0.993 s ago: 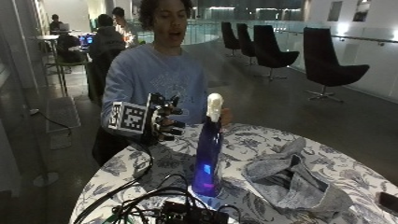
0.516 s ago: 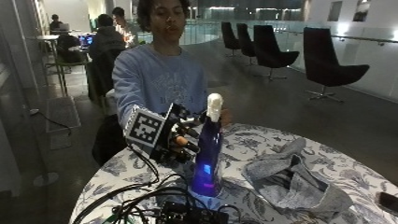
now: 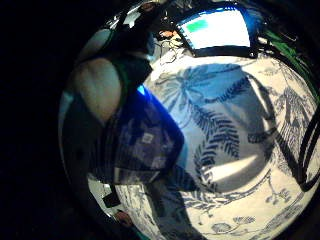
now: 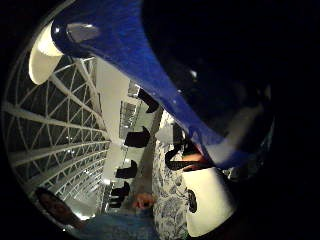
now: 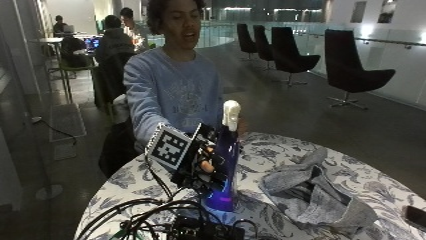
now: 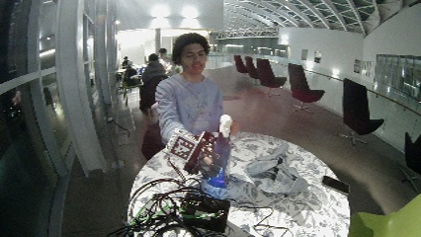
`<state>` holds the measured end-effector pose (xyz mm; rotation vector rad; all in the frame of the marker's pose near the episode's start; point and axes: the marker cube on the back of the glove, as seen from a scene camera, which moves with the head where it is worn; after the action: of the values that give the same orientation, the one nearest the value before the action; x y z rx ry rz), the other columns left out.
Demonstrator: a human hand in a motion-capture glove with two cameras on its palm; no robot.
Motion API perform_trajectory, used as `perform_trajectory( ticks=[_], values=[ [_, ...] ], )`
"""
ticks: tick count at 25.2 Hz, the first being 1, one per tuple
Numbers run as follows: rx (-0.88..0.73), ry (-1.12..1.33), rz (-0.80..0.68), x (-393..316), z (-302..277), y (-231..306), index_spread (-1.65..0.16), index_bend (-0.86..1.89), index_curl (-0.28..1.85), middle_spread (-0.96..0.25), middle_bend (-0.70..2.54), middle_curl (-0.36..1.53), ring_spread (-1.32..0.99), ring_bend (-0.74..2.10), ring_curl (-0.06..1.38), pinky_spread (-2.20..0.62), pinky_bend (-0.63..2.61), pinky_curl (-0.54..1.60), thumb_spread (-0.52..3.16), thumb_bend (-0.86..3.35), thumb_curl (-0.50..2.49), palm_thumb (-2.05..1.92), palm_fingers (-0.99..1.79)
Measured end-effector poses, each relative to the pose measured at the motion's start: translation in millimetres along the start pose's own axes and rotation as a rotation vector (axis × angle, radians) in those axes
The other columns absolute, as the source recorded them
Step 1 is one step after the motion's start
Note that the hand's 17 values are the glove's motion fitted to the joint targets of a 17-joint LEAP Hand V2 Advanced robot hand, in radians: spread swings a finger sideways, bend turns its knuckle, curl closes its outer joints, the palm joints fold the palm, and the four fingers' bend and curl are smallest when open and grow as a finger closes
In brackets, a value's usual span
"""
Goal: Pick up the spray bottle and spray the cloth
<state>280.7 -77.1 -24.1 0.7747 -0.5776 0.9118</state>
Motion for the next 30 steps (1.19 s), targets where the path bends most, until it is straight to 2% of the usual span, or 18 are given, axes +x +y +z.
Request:
perform_trajectory(
  ticks=[6,19,23,27,30],
  values=[
    [0.049,-0.021,-0.022,1,3,-5,-0.3,0.04,0.16,-0.02,0.33,0.38,0.08,0.58,0.35,0.28,0.38,0.34,0.87,0.1,0.41,0.77,0.6],
    [-0.017,0.069,-0.06,-8,3,4,-0.31,0.02,0.09,-0.02,0.37,0.41,0.04,0.62,0.38,0.3,0.52,0.38,0.88,0.0,0.43,0.79,0.49],
    [-0.13,-0.05,-0.141,-31,0,12,-0.31,0.04,0.09,-0.02,0.37,0.41,0.05,0.64,0.38,0.3,0.54,0.38,0.86,-0.01,0.45,0.83,0.5],
    [-0.323,-0.318,-0.108,-65,1,19,-0.34,-0.04,0.04,-0.02,0.4,0.42,0.05,0.72,0.39,0.29,0.58,0.39,0.85,-0.02,0.47,0.84,0.51],
    [-0.461,-0.39,-0.084,-85,9,26,-0.36,-0.07,0.01,-0.02,0.43,0.42,0.05,0.77,0.4,0.28,0.61,0.39,0.85,-0.03,0.48,0.82,0.52]
  ],
)
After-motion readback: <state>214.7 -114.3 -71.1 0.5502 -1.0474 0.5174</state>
